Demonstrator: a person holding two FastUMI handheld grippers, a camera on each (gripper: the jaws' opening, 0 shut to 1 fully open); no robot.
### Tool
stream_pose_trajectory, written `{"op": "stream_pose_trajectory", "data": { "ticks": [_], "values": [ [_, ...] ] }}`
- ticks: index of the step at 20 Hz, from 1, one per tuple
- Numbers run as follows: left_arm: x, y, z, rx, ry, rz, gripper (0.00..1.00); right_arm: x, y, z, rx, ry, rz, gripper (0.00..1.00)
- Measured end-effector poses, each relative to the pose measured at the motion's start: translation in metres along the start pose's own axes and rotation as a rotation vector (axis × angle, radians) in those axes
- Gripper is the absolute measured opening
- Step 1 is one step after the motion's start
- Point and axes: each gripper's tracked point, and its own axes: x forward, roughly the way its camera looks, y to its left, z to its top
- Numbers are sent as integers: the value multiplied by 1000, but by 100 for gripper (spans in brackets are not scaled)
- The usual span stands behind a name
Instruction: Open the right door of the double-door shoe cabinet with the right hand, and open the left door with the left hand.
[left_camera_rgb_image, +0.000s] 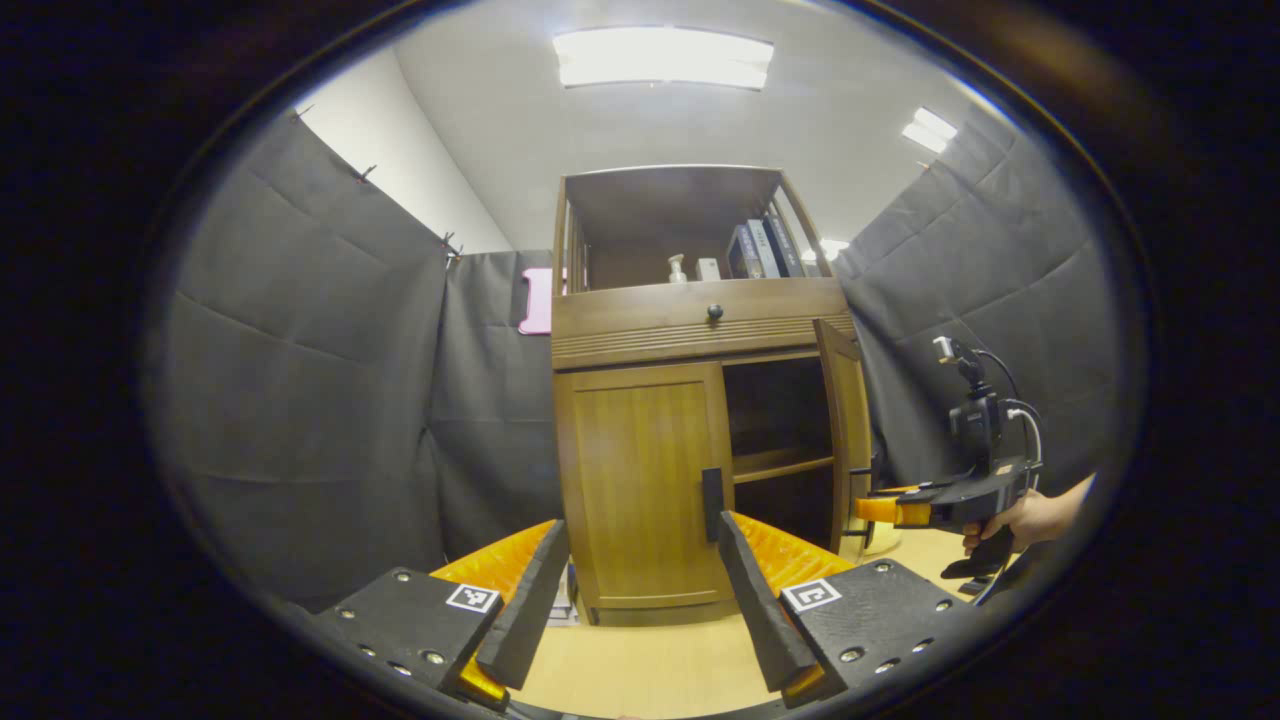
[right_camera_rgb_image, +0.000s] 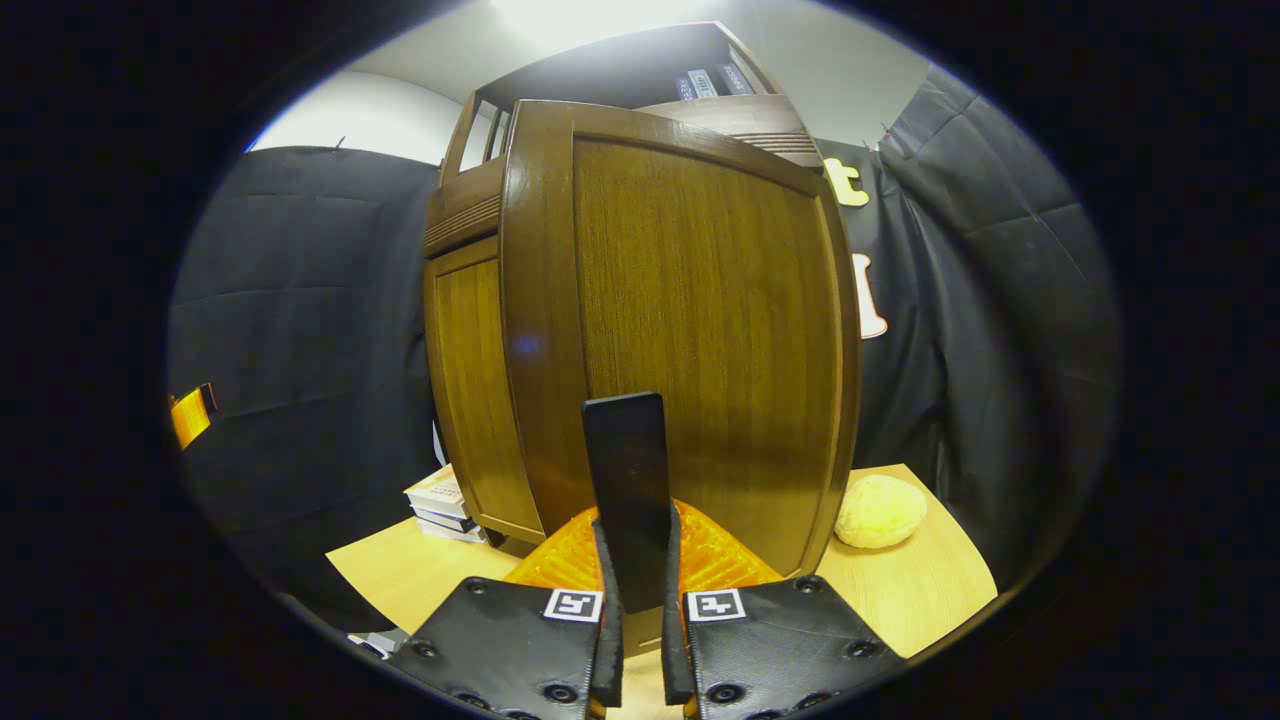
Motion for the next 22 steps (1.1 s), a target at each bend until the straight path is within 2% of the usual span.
{"op": "stream_pose_trajectory", "data": {
  "ticks": [6, 7, 9, 16, 18, 19, 22],
  "values": [
    [6, -2, -1, -8, 1, -56, 88, -25, -21, -1, -6, 0, -28, 14],
    [8, 0, -1, -9, 1, -64, 88, -29, -26, -3, -3, -2, -35, 17],
    [8, 4, 4, -13, -5, -80, 88, -38, -36, -3, 2, -4, -52, 13],
    [17, 5, 5, -22, -10, -135, 88, -63, -72, -6, -2, -7, -107, 13],
    [19, 3, 4, -19, -9, -144, 87, -67, -79, -6, -3, -8, -120, 17],
    [21, 1, 3, -18, -7, -148, 87, -69, -83, -6, -2, -9, -124, 13],
    [22, -1, 0, -19, -3, -155, 87, -74, -95, -6, -3, -12, -136, 12]
  ]
}}
